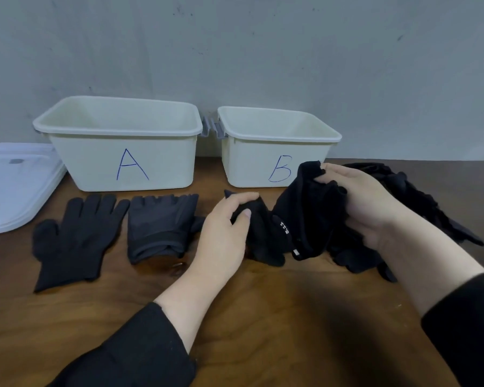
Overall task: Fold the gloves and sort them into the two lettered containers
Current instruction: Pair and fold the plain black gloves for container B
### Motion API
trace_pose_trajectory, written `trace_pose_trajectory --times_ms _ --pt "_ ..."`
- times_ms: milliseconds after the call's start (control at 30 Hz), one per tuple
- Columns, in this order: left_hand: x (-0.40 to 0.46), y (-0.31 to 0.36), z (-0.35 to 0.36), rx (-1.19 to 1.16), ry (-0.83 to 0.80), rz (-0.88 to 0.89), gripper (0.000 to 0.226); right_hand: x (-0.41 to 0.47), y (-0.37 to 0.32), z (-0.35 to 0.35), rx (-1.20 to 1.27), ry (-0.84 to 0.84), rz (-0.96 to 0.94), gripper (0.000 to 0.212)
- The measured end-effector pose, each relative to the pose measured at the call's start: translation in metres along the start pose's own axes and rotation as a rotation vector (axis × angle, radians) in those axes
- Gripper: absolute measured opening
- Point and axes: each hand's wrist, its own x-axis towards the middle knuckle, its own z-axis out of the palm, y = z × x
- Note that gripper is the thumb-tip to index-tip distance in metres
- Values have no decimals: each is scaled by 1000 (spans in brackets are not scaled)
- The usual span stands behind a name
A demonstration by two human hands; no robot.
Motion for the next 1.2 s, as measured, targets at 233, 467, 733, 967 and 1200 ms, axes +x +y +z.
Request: trace_pose_trajectory --times_ms 233,467,733,967,1200 --pt "35 46 -66 -225 368 109 37 1 -6 15 -17 -39 -7 11" --pt "20 8 -182 -6 547 10 40 13 -9 83 70 -152 -2 27" --pt "-32 -12 -229 617 537 53 39 28 3 163 200 -313 72 17" --pt "-28 21 -148 180 -174 -62 23 29 1 154 178 -376 124 15" --pt "-22 21 -106 -79 -23 -173 9 9 21 82 258 -326 239 67"
